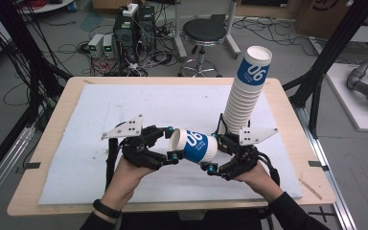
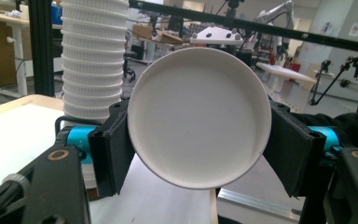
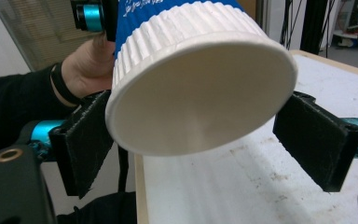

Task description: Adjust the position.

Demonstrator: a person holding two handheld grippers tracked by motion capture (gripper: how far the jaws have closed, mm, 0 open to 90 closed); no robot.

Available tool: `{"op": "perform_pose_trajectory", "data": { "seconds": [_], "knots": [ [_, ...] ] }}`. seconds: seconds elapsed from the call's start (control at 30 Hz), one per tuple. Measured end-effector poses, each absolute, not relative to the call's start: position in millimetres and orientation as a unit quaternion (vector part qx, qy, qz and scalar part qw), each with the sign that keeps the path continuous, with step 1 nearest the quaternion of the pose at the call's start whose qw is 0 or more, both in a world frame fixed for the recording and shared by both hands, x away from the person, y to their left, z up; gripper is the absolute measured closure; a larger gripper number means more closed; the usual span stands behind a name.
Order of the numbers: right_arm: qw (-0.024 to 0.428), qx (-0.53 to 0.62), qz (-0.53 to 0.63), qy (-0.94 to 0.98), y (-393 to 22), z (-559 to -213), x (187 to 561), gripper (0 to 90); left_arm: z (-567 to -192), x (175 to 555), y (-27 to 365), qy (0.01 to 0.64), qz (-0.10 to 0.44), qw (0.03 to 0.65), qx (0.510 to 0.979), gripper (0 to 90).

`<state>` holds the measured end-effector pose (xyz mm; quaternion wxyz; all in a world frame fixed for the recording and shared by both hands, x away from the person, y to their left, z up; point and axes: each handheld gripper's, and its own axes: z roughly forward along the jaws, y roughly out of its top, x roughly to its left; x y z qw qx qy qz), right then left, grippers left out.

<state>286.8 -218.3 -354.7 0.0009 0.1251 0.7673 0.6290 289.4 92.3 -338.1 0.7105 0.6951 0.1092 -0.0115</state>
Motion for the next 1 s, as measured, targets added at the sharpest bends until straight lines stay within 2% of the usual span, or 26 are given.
{"op": "perform_pose_trajectory", "data": {
  "seconds": [0.27,0.5,1.0],
  "knots": [
    [-0.006,0.126,0.641,0.757,-218,-354,287,17.0,-344,290,88,0.107,-0.024,0.721,0.684,30.2],
    [-0.002,0.121,0.636,0.762,-219,-354,287,18.5,-344,291,89,0.11,-0.032,0.712,0.693,29.3],
    [0.006,0.106,0.601,0.793,-219,-355,287,19.7,-331,286,85,0.099,-0.017,0.632,0.769,20.2]
  ]
}}
